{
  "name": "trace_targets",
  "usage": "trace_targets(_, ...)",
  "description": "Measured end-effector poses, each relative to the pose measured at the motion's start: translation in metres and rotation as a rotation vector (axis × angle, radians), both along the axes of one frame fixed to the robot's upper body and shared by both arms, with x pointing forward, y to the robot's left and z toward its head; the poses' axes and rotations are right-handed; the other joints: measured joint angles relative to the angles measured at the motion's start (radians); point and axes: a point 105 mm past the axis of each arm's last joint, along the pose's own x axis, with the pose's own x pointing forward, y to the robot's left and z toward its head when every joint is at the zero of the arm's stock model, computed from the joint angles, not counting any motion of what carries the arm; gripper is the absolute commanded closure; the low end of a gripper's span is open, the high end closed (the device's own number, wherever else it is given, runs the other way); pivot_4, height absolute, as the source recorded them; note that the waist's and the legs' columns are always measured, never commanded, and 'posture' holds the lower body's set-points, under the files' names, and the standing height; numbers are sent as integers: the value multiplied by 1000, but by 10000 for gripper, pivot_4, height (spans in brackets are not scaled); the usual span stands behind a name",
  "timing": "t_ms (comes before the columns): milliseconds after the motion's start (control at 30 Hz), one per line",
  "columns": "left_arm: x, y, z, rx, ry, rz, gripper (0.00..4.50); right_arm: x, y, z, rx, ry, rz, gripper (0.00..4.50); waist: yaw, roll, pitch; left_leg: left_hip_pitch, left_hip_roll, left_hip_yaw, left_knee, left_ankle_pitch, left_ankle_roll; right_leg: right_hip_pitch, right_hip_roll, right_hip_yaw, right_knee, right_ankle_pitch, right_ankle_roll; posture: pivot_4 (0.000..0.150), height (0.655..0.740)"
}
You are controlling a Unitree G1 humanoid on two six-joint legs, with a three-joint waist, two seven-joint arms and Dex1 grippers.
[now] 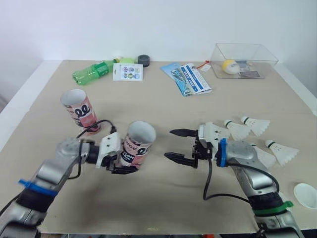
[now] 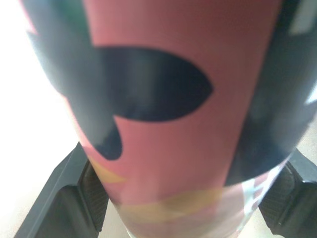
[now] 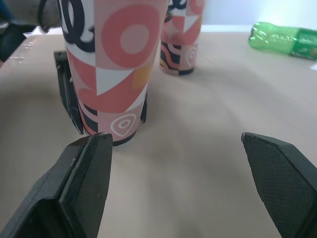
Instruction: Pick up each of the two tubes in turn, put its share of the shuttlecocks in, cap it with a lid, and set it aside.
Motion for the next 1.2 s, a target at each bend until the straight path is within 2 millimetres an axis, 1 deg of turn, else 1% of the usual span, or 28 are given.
trace_targets(100, 4, -5, 3, 53, -16, -58, 9475, -2, -8, -1, 0, -1, -55, 0, 0, 0, 0, -1, 0, -1, 0, 0, 0, 0, 0, 0, 0, 0, 0, 1500, 7400)
trace_targets(133, 6, -9, 5, 96, -43, -99, 9475, -5, -13, -1, -1, 0, -92, 0, 0, 0, 0, -1, 0, -1, 0, 0, 0, 0, 0, 0, 1, 0, 0, 1500, 7400)
trace_targets(200, 8, -13, 7, 130, -68, -127, 9475, -7, -17, -2, -2, 3, -122, 0, 1, 0, 0, -1, 0, -2, 0, 0, 0, 0, 0, -1, 1, 0, 0, 1500, 7400)
trace_targets(267, 12, -22, 9, 163, -103, -147, 9475, -12, -25, -4, 10, 14, -189, 0, 10, 0, 0, -1, -1, -2, 2, 0, 0, 1, 0, -1, 1, 0, 0, 1500, 7400)
trace_targets(367, 16, -28, 11, 182, -130, -148, 9475, -15, -32, -7, 19, 29, -246, 0, 20, 0, 0, -1, -1, -2, 3, 1, 1, 1, 0, -1, 1, 1, 1, 1500, 7400)
trace_targets(500, 22, -39, 12, 162, -128, -110, 9475, -22, -41, -9, 46, 62, -310, 0, 27, 0, 0, -1, -1, -3, 5, 2, 3, 2, 0, -1, 1, 3, 2, 1500, 7400)
trace_targets(567, 23, -44, 12, 152, -129, -100, 9475, -23, -49, -9, 76, 94, -339, 0, 25, 0, 0, -1, -1, -3, 6, 2, 3, 2, 0, -1, 1, 4, 2, 1500, 7400)
trace_targets(633, 24, -46, 12, 147, -131, -95, 9475, -29, -61, -5, 101, 146, -356, 0, 26, 0, 0, -1, -1, -3, 5, 2, 3, 2, 0, -1, 1, 4, 2, 1500, 7400)
trace_targets(767, 24, -49, 12, 143, -137, -90, 9475, -44, -99, -1, 49, 201, -418, 0, 27, 0, 0, -2, -1, -4, 5, 2, 3, 3, 0, -2, 0, 3, 2, 1500, 7400)
trace_targets(833, 24, -48, 11, 143, -138, -89, 9475, -53, -111, -5, 5, 226, -431, 0, 27, 1, 0, -1, -1, -4, 5, 2, 3, 3, 0, -2, 0, 3, 2, 1500, 7400)
trace_targets(900, 25, -48, 10, 145, -142, -84, 9475, -67, -124, -10, -41, 254, -428, 0, 26, 1, 0, -1, -1, -4, 5, 2, 3, 4, 0, -2, 0, 3, 2, 1500, 7400)
trace_targets(933, 25, -48, 10, 145, -143, -84, 9475, -69, -125, -10, -45, 256, -429, 0, 26, 1, 0, 0, -1, -4, 6, 2, 3, 4, 0, -2, 0, 3, 2, 1500, 7400)
trace_targets(1000, 25, -48, 9, 142, -145, -83, 9475, -82, -135, -13, -81, 288, -434, 0, 27, 1, 0, 1, -2, -4, 7, 2, 4, 6, 0, -2, 0, 4, 2, 1500, 7400)
trace_targets(1100, 27, -48, 8, 138, -149, -80, 9475, -93, -142, -14, -94, 314, -449, 0, 26, 2, -1, 1, -2, -4, 7, 2, 4, 7, -1, -2, 0, 4, 2, 1500, 7400)
trace_targets(1200, 28, -48, 8, 136, -152, -79, 9475, -98, -147, -16, -95, 348, -478, 0, 26, 2, -1, 2, -2, -4, 8, 3, 4, 8, -1, -2, 0, 3, 0, 1500, 7400)
